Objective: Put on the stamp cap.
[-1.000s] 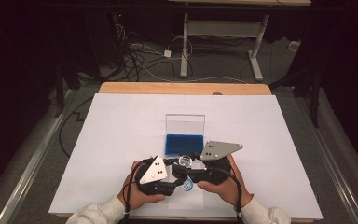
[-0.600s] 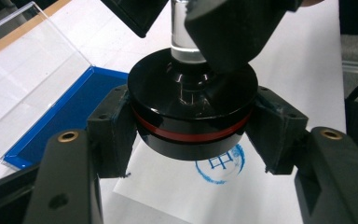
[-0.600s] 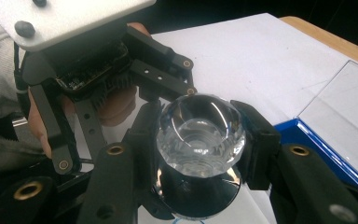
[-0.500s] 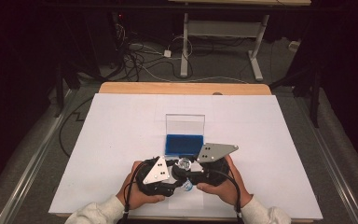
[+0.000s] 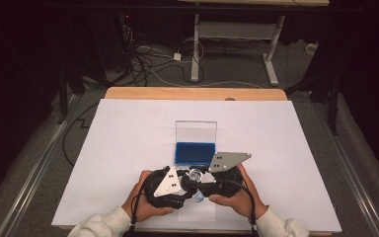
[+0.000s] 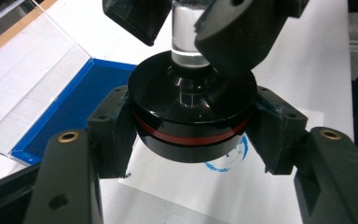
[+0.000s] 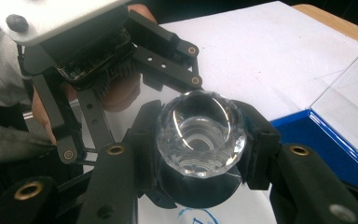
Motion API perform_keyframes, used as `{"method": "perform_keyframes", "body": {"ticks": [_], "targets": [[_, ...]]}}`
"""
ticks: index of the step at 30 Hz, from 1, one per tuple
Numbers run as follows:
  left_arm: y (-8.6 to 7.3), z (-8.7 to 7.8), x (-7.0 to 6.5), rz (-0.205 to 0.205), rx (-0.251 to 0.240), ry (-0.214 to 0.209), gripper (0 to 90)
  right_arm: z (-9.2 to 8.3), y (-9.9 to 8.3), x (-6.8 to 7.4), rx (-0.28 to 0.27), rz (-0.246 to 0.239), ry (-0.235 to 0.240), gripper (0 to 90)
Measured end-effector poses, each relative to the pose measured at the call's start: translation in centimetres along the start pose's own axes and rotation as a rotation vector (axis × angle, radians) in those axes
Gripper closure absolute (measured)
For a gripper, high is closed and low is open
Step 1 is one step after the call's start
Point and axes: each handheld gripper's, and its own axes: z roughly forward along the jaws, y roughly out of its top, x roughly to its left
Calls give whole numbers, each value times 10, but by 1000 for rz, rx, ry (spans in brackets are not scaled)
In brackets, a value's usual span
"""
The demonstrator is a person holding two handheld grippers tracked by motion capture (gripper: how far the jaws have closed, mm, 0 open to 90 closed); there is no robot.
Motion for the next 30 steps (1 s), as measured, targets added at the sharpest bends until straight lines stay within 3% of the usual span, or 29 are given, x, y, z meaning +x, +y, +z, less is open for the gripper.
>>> {"method": "perform_keyframes", "body": {"ticks": [4,15,20,30], "targets": [[0,2,-1,4,16,-1,367,3,0,4,20,-26,-12,567],[-1,4,-1,1,35,-4,367,7,-4,2,27,-5,16,569],[-2,5,-2,-16,18,-10,367,8,-6,2,28,-5,14,569],[-2,-1,2,-37,-25,-31,367,3,-7,0,-31,19,34,570]]}}
